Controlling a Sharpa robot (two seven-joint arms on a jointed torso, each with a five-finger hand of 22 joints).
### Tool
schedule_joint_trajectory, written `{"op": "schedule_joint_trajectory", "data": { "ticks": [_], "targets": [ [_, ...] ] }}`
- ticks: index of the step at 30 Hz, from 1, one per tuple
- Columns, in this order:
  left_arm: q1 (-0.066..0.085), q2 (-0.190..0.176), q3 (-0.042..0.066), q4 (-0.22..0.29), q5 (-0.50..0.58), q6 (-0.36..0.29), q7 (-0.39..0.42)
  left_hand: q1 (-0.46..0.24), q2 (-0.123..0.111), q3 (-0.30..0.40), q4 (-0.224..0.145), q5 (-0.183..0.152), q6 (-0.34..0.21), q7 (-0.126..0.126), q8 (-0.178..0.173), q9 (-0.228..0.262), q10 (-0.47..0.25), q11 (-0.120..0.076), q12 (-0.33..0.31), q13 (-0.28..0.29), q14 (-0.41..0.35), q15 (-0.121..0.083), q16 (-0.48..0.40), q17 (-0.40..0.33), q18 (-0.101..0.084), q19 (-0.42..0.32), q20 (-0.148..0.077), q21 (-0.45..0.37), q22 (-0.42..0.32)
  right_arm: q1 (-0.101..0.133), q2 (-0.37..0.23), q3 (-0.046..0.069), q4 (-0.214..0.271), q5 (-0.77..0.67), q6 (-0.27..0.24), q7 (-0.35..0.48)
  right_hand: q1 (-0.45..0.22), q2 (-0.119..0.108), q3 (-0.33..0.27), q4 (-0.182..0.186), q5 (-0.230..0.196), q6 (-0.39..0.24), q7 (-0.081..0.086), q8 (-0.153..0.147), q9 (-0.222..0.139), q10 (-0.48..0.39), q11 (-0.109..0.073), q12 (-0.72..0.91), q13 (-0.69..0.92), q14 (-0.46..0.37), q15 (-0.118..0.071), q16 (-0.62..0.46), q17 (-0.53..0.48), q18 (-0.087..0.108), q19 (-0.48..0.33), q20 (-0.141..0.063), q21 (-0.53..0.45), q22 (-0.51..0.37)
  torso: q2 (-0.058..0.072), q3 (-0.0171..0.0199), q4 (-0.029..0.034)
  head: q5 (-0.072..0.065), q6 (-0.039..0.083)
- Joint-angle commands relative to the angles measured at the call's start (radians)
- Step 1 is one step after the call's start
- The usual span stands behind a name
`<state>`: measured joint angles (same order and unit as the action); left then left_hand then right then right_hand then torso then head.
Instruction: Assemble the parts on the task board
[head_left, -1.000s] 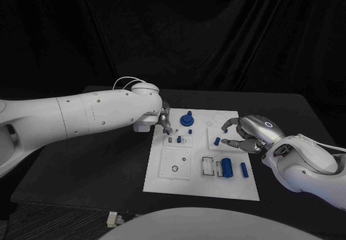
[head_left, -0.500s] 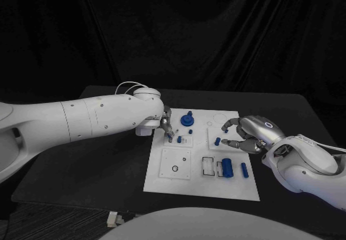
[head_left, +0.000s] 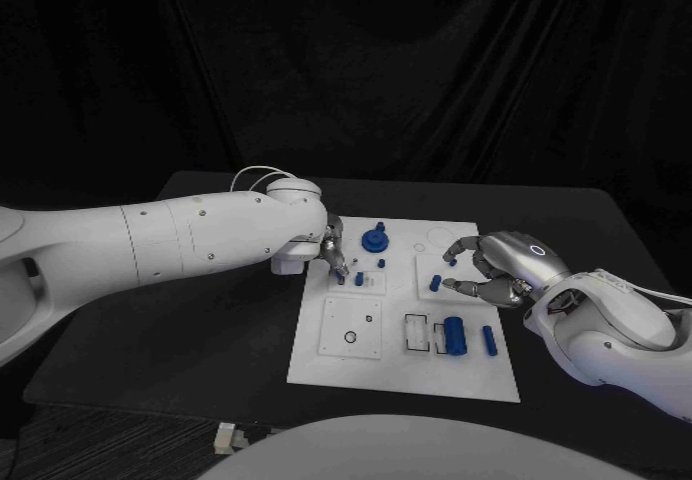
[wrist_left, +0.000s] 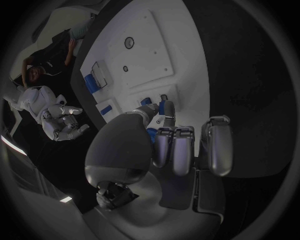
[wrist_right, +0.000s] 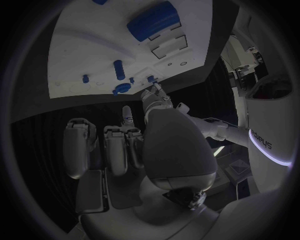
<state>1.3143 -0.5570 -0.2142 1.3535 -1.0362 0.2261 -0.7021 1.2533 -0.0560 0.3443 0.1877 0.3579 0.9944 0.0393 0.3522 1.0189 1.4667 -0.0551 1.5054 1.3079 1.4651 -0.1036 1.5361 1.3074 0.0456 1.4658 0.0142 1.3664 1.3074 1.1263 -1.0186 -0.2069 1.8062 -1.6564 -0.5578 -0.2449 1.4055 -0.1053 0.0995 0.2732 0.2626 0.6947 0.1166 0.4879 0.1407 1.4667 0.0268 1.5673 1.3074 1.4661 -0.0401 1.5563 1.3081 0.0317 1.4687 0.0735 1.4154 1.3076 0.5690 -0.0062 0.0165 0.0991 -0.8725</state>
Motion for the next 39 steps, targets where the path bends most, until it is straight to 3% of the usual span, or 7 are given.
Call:
{"op": "schedule_joint_trajectory", "data": {
  "ticks": [1,34,36,39],
  "targets": [
    [-0.003,0.004,0.001,0.001,0.002,0.012,-0.04,-0.011,0.003,0.007,0.002,-0.004,0.039,-0.031,-0.002,0.001,0.054,-0.008,-0.006,0.18,0.085,-0.006,-0.006,0.2,-0.001,0.02,-0.01,-0.005,0.204,-0.003,0.001,0.001,0.0,-0.002,0.002,-0.011,0.006,-0.002,-0.002,0.006,0.005,0.008,0.001,0.003,-0.001,0.093,0.002,-0.006,0.245,0.095,0.001,-0.004,0.222,0.009,0.025,-0.005,-0.003,0.208,0.0,-0.0001,-0.0003,0.001,0.0],
    [-0.022,0.013,0.001,-0.021,0.002,0.039,-0.039,-0.02,0.004,0.012,0.0,-0.014,0.037,-0.031,-0.007,0.001,0.044,-0.007,-0.021,0.163,0.078,-0.005,-0.019,0.183,0.0,0.017,-0.009,-0.011,0.202,-0.003,0.005,0.001,0.0,0.002,0.005,-0.01,0.007,-0.002,-0.002,0.007,0.006,0.009,0.002,0.003,-0.002,0.09,0.002,-0.009,0.242,0.095,0.001,-0.004,0.222,0.009,0.025,-0.004,-0.004,0.208,0.0,-0.0003,0.0005,0.002,0.0],
    [-0.023,0.014,0.001,-0.024,0.002,0.038,-0.038,-0.026,0.004,0.013,-0.001,-0.024,0.036,-0.03,-0.009,0.001,0.042,-0.006,-0.024,0.161,0.077,-0.004,-0.021,0.18,0.0,0.016,-0.008,-0.012,0.202,-0.003,0.005,0.001,0.0,0.002,0.005,-0.01,0.007,-0.002,-0.002,0.007,0.006,0.009,0.002,0.003,-0.002,0.09,0.002,-0.009,0.242,0.095,0.001,-0.004,0.222,0.009,0.025,-0.004,-0.004,0.208,0.0,-0.0002,0.0006,0.002,0.0],
    [-0.025,0.016,0.001,-0.029,0.002,0.038,-0.038,-0.043,0.008,0.012,0.0,-0.076,0.038,-0.028,-0.016,0.0,0.042,-0.005,-0.025,0.159,0.077,-0.003,-0.023,0.178,0.0,0.016,-0.007,-0.013,0.202,-0.003,0.006,0.001,0.0,0.002,0.005,-0.01,0.007,-0.002,-0.002,0.007,0.006,0.01,0.002,0.003,-0.003,0.088,0.003,-0.01,0.238,0.095,0.001,-0.005,0.221,0.009,0.025,-0.004,-0.004,0.208,0.0,0.0,0.0002,0.001,0.0]
  ]
}}
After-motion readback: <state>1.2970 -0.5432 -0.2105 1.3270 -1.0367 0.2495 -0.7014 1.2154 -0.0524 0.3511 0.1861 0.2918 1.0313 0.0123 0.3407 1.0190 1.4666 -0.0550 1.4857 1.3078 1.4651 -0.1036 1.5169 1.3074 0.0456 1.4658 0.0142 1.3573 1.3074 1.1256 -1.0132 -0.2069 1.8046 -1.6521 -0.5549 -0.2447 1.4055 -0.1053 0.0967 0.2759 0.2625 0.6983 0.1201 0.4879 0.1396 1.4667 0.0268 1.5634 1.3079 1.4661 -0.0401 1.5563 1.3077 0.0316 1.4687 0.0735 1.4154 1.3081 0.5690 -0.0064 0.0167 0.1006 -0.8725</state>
